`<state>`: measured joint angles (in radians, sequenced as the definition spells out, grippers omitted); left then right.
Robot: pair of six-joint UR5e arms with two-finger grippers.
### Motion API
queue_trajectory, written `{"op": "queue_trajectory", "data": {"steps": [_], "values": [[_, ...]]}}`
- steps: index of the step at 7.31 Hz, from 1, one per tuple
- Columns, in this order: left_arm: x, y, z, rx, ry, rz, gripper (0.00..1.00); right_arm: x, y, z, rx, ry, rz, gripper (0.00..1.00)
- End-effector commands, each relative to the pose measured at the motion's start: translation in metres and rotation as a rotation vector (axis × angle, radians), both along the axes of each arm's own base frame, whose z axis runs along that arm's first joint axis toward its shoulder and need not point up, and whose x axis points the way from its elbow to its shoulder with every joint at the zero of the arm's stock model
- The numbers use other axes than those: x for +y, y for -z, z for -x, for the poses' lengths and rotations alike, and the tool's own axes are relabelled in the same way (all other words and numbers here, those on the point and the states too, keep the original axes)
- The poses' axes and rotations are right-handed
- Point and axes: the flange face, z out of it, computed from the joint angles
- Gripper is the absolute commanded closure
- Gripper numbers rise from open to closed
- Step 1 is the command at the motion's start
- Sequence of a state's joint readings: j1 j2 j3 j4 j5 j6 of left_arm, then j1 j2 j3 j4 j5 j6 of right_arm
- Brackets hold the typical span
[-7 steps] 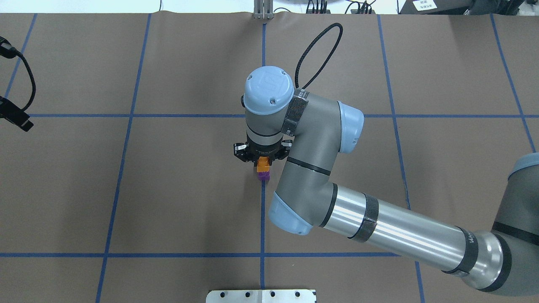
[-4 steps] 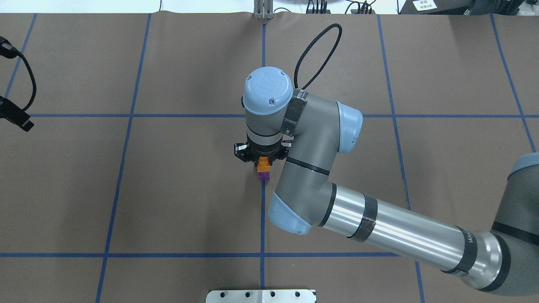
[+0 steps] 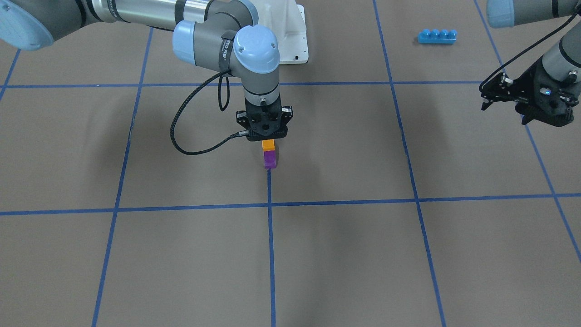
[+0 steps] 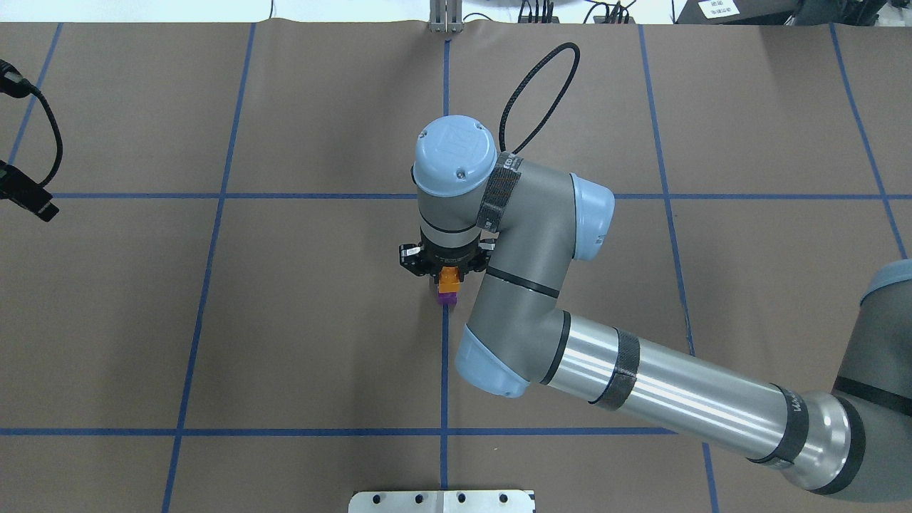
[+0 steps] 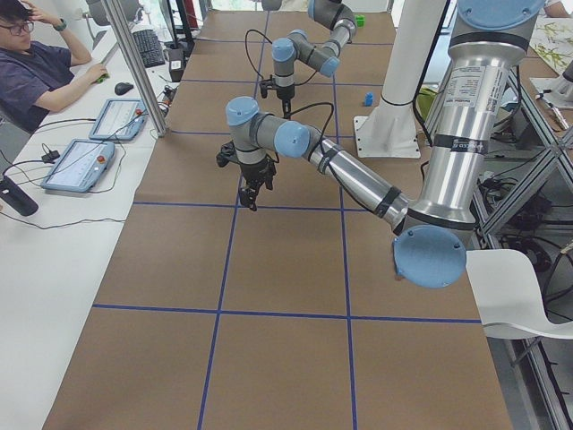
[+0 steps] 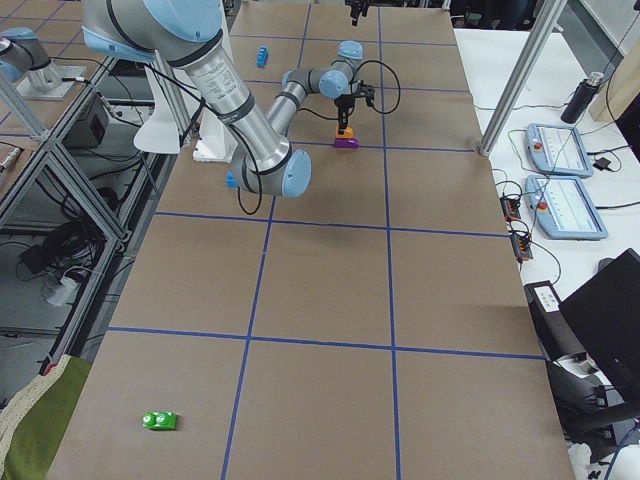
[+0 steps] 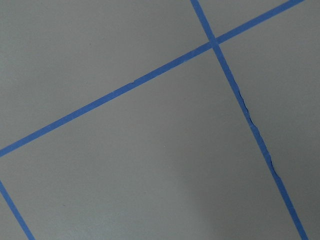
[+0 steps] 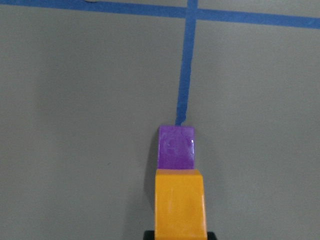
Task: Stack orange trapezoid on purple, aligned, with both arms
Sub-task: 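Lower the orange block onto the purple block, aligning their edges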
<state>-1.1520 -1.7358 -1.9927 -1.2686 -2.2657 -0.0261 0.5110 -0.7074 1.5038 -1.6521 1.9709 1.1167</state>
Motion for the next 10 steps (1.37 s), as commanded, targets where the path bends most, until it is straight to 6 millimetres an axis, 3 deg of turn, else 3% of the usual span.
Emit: {"op": "queue_trajectory", "data": {"steps": [1, 10], "values": [[-0.0001, 0.0003, -0.0001, 0.0, 0.0, -0.001, 0.0, 0.0002, -0.002, 0.0019, 0.005, 0.001, 0.002, 1.0], [-0.0005, 0.0004, -0.0011, 0.0, -0.002, -0.001, 0.0, 0.0044, -0.0078, 0.0099, 0.017, 0.01, -0.014, 1.0]]}}
